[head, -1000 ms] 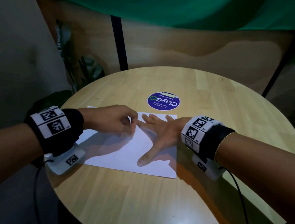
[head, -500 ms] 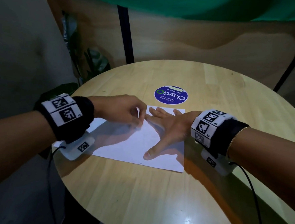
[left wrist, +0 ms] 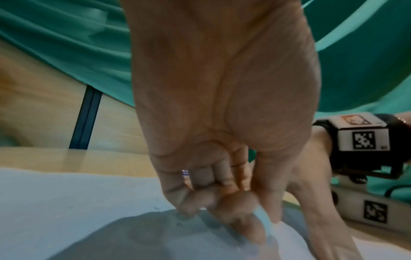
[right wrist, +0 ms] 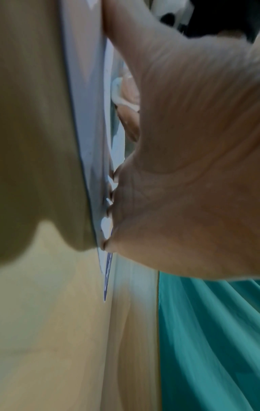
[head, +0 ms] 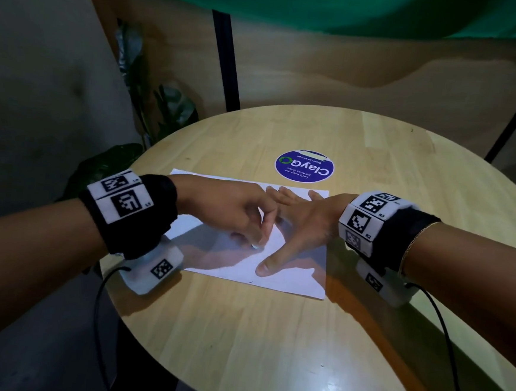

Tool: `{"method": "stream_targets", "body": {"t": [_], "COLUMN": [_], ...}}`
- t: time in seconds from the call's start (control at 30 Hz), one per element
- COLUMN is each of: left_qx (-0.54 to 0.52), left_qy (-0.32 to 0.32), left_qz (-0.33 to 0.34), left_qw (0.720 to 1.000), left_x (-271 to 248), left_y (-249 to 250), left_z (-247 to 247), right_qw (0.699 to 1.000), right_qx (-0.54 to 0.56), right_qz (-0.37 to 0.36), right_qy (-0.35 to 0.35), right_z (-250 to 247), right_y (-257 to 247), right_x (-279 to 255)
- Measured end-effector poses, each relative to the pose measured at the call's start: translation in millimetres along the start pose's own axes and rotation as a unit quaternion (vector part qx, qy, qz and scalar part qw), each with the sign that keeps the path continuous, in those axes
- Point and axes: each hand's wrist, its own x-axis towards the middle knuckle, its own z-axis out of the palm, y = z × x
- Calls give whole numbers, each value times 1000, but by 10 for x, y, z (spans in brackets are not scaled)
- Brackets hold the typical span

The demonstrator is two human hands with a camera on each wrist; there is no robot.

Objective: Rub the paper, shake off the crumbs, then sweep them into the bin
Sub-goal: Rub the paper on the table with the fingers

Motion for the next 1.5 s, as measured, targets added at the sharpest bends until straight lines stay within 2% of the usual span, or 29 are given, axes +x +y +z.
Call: {"method": "stream_targets", "body": {"t": [0.03, 0.13, 0.17, 0.33, 0.43, 0.5, 0.57, 0.67, 0.7, 0.83, 0.87, 0.97, 1.0, 1.13, 1.17, 1.27, 1.3, 1.4, 1.43, 1.5], "left_qx": [11, 80, 82, 24, 66, 62, 41, 2, 9, 43, 34, -3, 1, 51, 48, 25, 30, 69, 65, 48], "left_qy": [-2, 110, 129, 63, 125, 145, 125, 48, 47, 118, 110, 10, 2, 92, 80, -17, -17, 55, 52, -11], "left_qz": [0, -23, -27, -10, -28, -25, -11, -5, -9, -6, -2, 9, 11, 11, 17, 25, 25, 32, 35, 40], "left_qw": [1000, 990, 988, 998, 989, 987, 991, 999, 999, 992, 993, 1000, 1000, 994, 995, 999, 999, 996, 996, 998], "left_x": [6, 58, 66, 50, 71, 72, 50, -26, -32, -37, -43, -100, -105, -84, -88, -143, -143, -119, -119, -138], "left_y": [3, -106, -128, -67, -139, -172, -165, -90, -95, -143, -139, -86, -76, -83, -80, -22, -15, -38, -56, -58], "left_z": [-17, -114, -110, -8, -72, -47, 13, 23, 0, 15, 45, 74, 51, 40, 57, 47, 37, 29, 28, 11], "right_qw": [1000, 1000, 1000, 998, 998, 998, 999, 999, 999, 999, 999, 999, 999, 1000, 999, 999, 999, 1000, 1000, 999], "right_qx": [0, 9, 8, 29, 27, 13, 7, -2, -4, -5, -1, -8, -10, -10, -11, -23, -23, -7, -9, -24], "right_qz": [0, -3, -5, 46, 30, 20, 12, 38, 45, 42, 45, 40, 37, 29, 30, 28, 27, 26, 27, 29], "right_qy": [1, 5, 8, 13, 47, 54, 45, 15, 5, -5, -6, 0, 0, -6, -6, 0, 0, -3, -2, 3], "right_z": [1, -10, -10, -33, -62, -56, -52, -70, -76, -94, -89, -61, -54, -59, -54, -52, -55, -58, -54, -44], "right_y": [3, 13, 22, 31, 55, 93, 106, 59, 42, 35, 37, 36, 44, 80, 84, 74, 71, 85, 88, 82], "right_x": [2, -2, 7, 22, 51, 83, 93, 52, 43, 51, 45, 57, 75, 119, 125, 122, 119, 122, 132, 130]}}
